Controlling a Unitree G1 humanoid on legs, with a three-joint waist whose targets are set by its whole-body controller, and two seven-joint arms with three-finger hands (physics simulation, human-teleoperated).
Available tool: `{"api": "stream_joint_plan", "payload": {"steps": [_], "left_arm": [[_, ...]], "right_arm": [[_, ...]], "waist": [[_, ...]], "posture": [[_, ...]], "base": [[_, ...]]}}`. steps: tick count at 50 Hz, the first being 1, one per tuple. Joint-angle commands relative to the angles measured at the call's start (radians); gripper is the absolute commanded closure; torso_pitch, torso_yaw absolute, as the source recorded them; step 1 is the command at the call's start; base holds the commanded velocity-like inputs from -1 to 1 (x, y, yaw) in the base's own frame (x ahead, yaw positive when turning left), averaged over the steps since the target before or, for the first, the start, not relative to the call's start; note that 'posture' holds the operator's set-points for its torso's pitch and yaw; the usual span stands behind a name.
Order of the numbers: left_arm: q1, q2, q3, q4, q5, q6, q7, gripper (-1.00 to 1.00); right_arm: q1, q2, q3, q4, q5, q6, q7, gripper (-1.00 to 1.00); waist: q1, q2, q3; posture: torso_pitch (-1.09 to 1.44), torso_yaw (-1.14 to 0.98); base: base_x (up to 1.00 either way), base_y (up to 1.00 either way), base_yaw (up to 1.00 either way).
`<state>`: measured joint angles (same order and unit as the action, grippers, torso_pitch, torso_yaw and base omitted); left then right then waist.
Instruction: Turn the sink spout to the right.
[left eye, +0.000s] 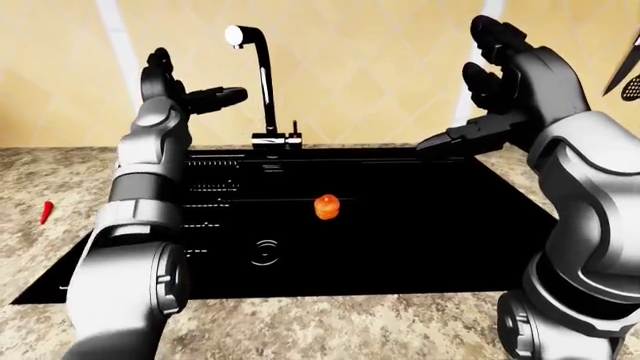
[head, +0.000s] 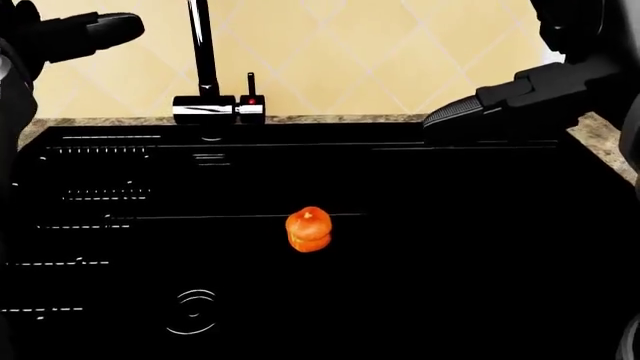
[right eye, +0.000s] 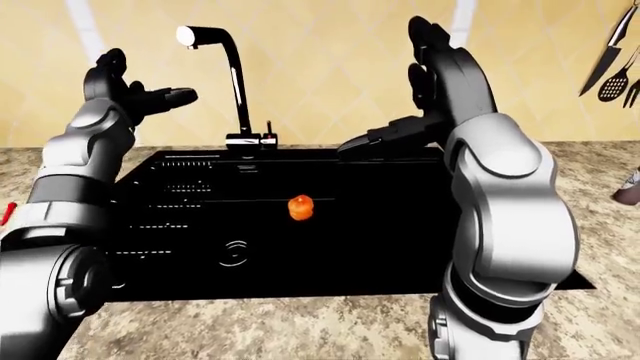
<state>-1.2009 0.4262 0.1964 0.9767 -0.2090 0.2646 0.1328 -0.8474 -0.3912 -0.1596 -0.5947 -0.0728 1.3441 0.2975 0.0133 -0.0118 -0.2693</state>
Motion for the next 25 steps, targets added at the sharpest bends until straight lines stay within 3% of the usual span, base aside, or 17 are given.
{"api": "stream_joint_plan", "payload": {"steps": [1,8,25], "left_arm": [[-0.072,0.01,-0.001,0.013,0.007,-0.059,0.004,-1.0],[-0.139,-0.014,-0.017,0.137,0.04,-0.107,0.018,-1.0],[-0.227,-0.033,-0.019,0.159,0.06,-0.054,0.02,-1.0]], "right_arm": [[-0.032,-0.007,-0.008,-0.006,-0.008,-0.032,-0.006,-1.0],[-0.019,0.0,-0.009,0.003,-0.011,-0.05,-0.005,-1.0],[-0.022,0.004,-0.006,0.003,-0.01,-0.05,-0.008,-1.0]], "waist": [[-0.001,0.003,-0.014],[0.0,0.001,-0.015],[-0.005,0.0,-0.011]], "posture": [[-0.4,0.0],[-0.4,0.0],[-0.4,0.0]], "base": [[0.0,0.0,0.0],[0.0,0.0,0.0],[0.0,0.0,0.0]]}}
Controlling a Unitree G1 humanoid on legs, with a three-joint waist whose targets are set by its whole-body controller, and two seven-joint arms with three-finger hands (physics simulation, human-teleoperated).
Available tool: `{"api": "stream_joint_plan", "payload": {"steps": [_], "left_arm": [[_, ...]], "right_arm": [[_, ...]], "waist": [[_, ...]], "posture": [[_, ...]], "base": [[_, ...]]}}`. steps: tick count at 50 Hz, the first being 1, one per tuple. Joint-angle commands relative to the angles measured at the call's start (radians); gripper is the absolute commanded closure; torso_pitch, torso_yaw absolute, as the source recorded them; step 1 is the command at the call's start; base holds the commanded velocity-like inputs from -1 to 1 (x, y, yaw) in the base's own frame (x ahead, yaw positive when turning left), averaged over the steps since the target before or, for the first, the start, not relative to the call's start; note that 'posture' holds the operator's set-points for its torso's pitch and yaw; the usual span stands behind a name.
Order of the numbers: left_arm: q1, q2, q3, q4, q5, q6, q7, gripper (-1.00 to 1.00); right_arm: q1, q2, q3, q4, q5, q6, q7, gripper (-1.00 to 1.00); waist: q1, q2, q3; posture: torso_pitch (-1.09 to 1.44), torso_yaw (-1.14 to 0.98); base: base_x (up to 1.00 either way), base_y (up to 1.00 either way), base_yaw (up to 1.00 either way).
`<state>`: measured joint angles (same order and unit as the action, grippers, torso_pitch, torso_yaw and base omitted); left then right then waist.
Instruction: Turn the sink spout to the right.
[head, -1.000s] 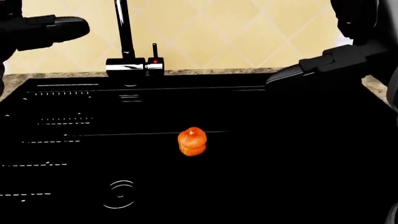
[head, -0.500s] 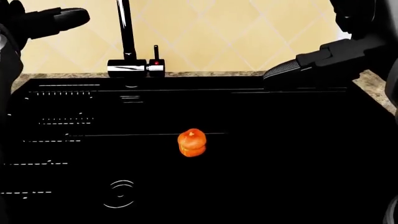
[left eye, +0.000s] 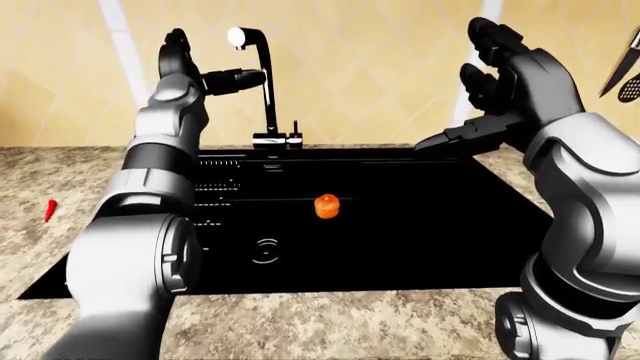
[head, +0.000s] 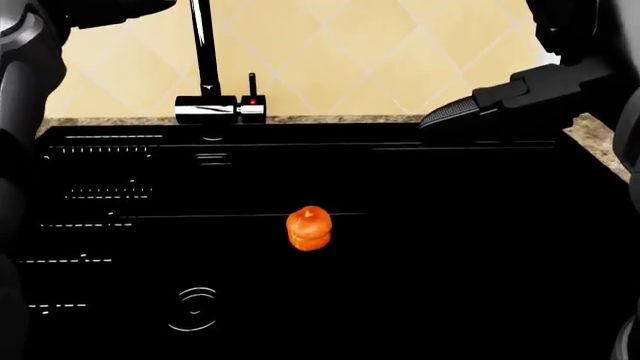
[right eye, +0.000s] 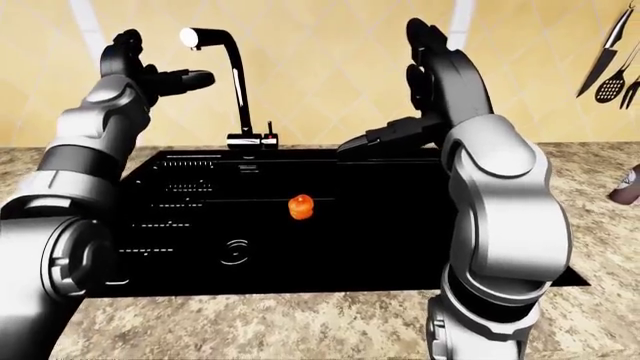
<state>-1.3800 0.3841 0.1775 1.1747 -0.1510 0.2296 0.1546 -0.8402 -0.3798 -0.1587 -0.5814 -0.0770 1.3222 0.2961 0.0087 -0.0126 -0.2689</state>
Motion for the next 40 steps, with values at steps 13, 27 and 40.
{"api": "stream_joint_plan", "payload": {"steps": [13,27,40], "left_arm": [[-0.061,-0.022,-0.012,-0.061,0.014,0.0,0.003,-1.0],[-0.052,-0.072,-0.033,-0.153,0.015,0.058,0.014,-1.0],[-0.034,-0.126,-0.054,-0.303,0.008,0.154,0.026,-1.0]], "right_arm": [[-0.032,-0.012,-0.009,-0.01,-0.006,-0.026,-0.003,-1.0],[-0.013,-0.014,-0.021,-0.024,-0.001,-0.027,-0.003,-1.0],[0.006,-0.019,-0.035,-0.047,0.012,-0.021,-0.007,-1.0]], "waist": [[0.001,-0.002,-0.011],[0.001,-0.005,-0.012],[-0.001,-0.008,-0.011]], "posture": [[-0.4,0.0],[-0.4,0.0],[-0.4,0.0]], "base": [[0.0,0.0,0.0],[0.0,0.0,0.0],[0.0,0.0,0.0]]}}
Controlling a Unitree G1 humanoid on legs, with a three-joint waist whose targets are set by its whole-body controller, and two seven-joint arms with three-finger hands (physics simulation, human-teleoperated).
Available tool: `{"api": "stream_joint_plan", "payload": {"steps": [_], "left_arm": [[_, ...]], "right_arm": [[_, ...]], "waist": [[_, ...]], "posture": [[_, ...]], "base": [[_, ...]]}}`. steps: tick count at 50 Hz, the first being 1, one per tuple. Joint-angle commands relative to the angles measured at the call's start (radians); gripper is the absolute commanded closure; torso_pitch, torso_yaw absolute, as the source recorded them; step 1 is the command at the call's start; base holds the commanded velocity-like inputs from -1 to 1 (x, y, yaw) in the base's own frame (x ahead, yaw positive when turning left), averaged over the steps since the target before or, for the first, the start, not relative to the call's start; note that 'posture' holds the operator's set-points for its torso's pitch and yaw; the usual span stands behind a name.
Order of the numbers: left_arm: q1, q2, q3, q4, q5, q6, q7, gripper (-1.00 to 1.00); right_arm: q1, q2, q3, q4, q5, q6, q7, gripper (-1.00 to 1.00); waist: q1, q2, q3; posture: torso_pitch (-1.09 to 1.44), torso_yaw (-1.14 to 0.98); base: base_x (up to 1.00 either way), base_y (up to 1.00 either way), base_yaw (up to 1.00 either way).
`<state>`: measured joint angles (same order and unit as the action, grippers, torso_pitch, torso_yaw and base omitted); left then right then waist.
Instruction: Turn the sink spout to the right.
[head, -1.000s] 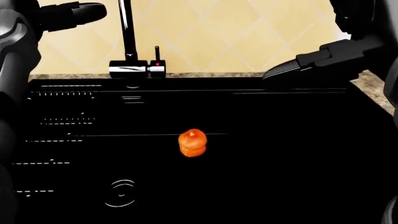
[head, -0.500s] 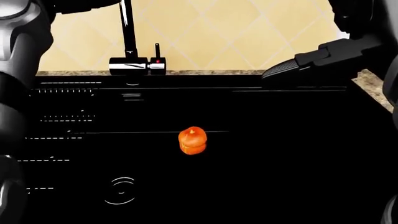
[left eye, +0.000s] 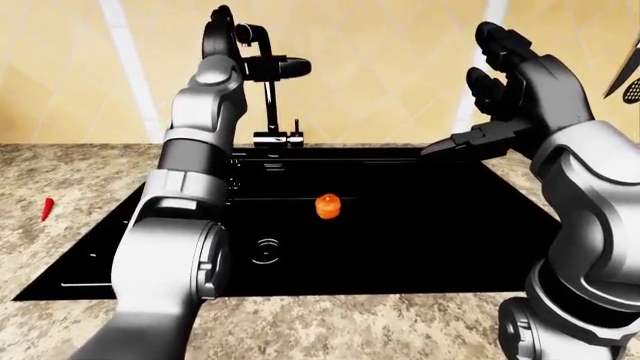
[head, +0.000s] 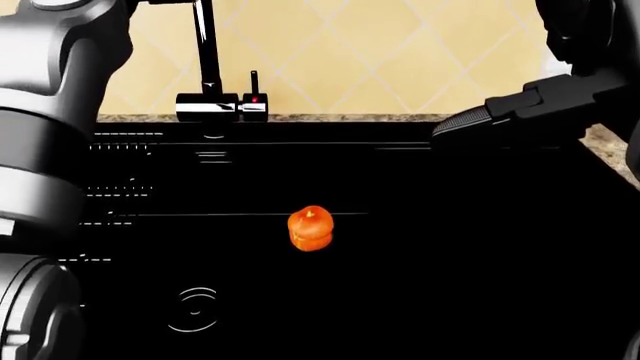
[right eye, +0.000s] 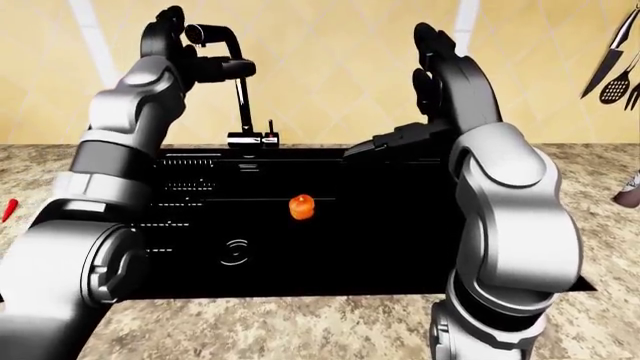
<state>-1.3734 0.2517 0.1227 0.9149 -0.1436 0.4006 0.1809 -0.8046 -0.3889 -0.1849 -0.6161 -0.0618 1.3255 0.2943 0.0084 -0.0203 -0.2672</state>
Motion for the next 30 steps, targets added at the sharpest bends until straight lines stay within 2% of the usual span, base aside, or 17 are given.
{"api": "stream_joint_plan", "payload": {"steps": [1,11,16,30], "left_arm": [[-0.039,0.006,0.0,-0.047,0.0,-0.015,0.0,-1.0],[-0.018,-0.012,-0.006,-0.072,0.005,-0.007,0.001,-1.0],[-0.012,-0.01,-0.004,-0.024,0.015,-0.044,0.001,-1.0],[0.021,-0.052,-0.021,-0.139,0.016,0.024,0.018,-1.0]], "right_arm": [[-0.031,-0.011,-0.009,-0.014,-0.002,-0.022,-0.006,-1.0],[-0.033,-0.015,-0.009,-0.027,0.004,-0.01,-0.012,-1.0],[-0.037,-0.018,-0.01,-0.031,0.007,-0.005,-0.012,-1.0],[-0.036,-0.025,-0.014,-0.027,0.012,-0.008,-0.012,-1.0]], "waist": [[0.0,-0.001,-0.013],[0.0,-0.002,-0.013],[0.0,-0.003,-0.013],[0.001,-0.006,-0.012]], "posture": [[-0.4,0.0],[-0.4,0.0],[-0.4,0.0],[-0.4,0.0]], "base": [[0.0,0.0,0.0],[0.0,0.0,0.0],[0.0,0.0,0.0],[0.0,0.0,0.0]]}}
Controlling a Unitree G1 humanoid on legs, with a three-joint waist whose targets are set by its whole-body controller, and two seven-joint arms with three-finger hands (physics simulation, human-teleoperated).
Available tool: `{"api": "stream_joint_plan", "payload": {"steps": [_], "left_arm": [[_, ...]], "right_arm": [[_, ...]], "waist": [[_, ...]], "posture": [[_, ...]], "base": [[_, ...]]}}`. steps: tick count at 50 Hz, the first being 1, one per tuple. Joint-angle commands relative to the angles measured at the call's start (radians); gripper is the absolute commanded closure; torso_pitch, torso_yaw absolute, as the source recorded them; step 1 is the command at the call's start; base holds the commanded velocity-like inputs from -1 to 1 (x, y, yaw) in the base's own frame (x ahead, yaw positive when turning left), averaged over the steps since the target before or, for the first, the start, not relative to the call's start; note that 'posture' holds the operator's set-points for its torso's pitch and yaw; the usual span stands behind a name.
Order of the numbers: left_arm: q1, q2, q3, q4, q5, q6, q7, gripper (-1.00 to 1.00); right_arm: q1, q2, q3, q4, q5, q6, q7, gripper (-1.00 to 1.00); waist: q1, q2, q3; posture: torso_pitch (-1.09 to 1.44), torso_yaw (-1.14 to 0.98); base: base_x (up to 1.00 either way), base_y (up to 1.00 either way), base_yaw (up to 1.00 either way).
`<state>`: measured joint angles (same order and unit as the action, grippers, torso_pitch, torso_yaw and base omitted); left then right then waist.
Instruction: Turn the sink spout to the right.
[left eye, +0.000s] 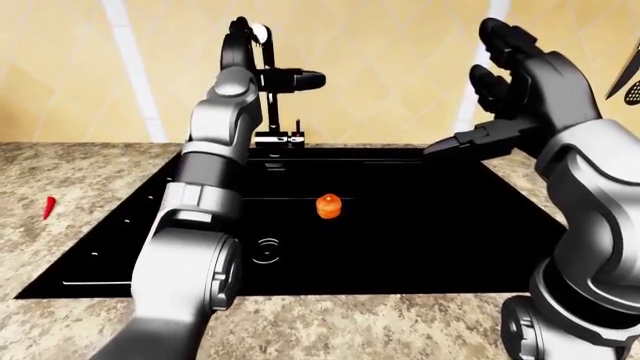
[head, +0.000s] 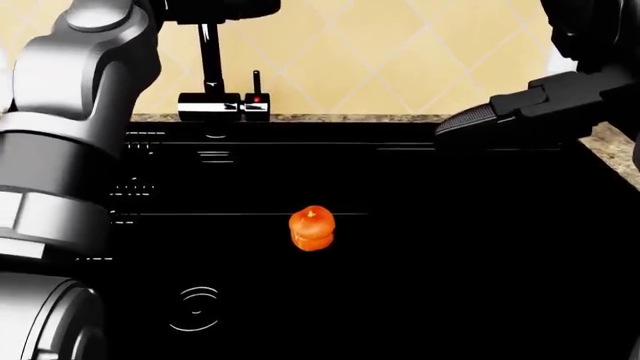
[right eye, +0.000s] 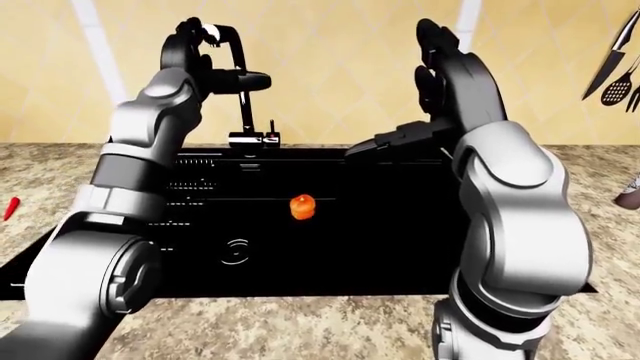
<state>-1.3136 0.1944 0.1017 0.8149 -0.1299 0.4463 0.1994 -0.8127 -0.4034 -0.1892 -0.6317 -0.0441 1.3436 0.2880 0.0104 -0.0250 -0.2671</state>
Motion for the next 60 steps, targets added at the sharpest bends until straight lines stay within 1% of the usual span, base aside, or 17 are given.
{"api": "stream_joint_plan", "payload": {"steps": [1,12,25,42,52,60], "left_arm": [[-0.037,0.002,-0.001,-0.043,0.003,-0.02,0.001,-1.0],[-0.025,-0.026,-0.01,-0.044,0.012,-0.027,0.005,-1.0],[0.004,-0.066,-0.026,-0.134,0.017,0.024,0.016,-1.0],[0.011,-0.105,-0.041,-0.176,0.031,0.052,0.026,-1.0],[0.016,-0.147,-0.056,-0.248,0.029,0.108,0.044,-1.0],[0.012,-0.164,-0.063,-0.256,0.031,0.114,0.048,-1.0]], "right_arm": [[-0.028,-0.012,-0.012,-0.013,-0.005,-0.023,-0.005,-1.0],[-0.018,-0.013,-0.019,-0.025,0.003,-0.021,-0.009,-1.0],[-0.015,-0.012,-0.017,-0.026,0.009,-0.021,-0.015,-1.0],[-0.029,-0.025,-0.02,-0.031,0.015,-0.004,-0.013,-1.0],[-0.014,-0.029,-0.034,-0.053,0.021,0.005,-0.011,-1.0],[-0.011,-0.034,-0.04,-0.064,0.028,0.013,-0.012,-1.0]], "waist": [[0.0,-0.001,-0.012],[0.0,-0.003,-0.014],[-0.001,-0.004,-0.014],[-0.001,-0.007,-0.013],[0.0,-0.011,-0.012],[0.0,-0.011,-0.011]], "posture": [[-0.4,0.0],[-0.4,0.0],[-0.4,0.0],[-0.4,0.0],[-0.4,0.0],[-0.4,0.0]], "base": [[0.0,0.0,0.0],[0.0,0.0,0.0],[0.0,0.0,0.0],[0.0,0.0,0.0],[0.0,0.0,0.0],[0.0,0.0,0.0]]}}
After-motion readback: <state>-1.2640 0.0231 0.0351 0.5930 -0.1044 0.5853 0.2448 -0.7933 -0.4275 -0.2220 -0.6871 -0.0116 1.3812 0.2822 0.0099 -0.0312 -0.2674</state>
